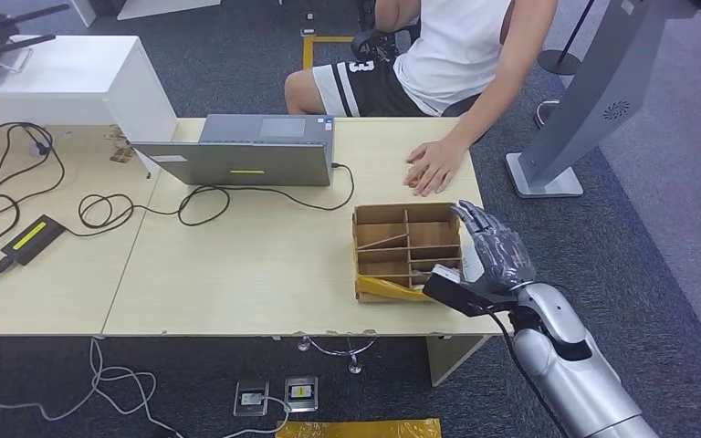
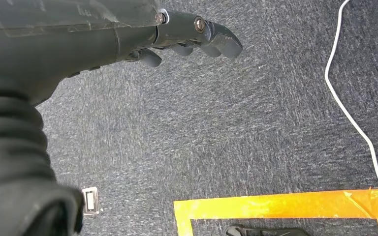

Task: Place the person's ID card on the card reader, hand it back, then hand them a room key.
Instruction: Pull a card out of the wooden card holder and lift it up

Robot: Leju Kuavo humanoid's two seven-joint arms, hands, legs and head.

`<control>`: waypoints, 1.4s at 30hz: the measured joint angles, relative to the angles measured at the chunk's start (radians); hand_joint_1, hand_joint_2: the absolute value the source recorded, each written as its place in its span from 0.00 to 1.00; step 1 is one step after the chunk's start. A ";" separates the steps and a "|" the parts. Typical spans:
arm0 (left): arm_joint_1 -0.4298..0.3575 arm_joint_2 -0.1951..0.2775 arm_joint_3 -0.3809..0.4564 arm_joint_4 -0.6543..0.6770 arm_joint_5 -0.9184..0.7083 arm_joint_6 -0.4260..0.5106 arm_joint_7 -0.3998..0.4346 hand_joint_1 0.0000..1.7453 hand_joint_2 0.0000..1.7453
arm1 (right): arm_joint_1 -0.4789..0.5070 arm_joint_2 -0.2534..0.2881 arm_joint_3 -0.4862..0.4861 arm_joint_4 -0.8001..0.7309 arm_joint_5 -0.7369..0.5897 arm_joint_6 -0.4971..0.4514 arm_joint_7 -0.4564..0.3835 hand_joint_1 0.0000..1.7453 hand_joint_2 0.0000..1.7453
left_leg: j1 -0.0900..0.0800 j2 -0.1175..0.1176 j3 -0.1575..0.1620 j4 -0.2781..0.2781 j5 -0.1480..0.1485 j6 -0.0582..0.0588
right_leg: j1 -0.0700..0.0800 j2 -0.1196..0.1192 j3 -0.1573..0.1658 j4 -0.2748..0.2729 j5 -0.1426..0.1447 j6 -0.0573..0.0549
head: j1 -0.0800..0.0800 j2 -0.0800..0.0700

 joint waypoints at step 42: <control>0.000 0.000 -0.018 0.000 -0.001 0.000 0.000 0.00 0.00 | 0.035 0.032 0.005 0.061 -0.045 0.055 -0.084 0.00 1.00 | 0.000 0.000 0.000 0.000 0.000 0.000 | 0.000 0.000 0.000 0.000 0.000 0.000 | 0.000 0.000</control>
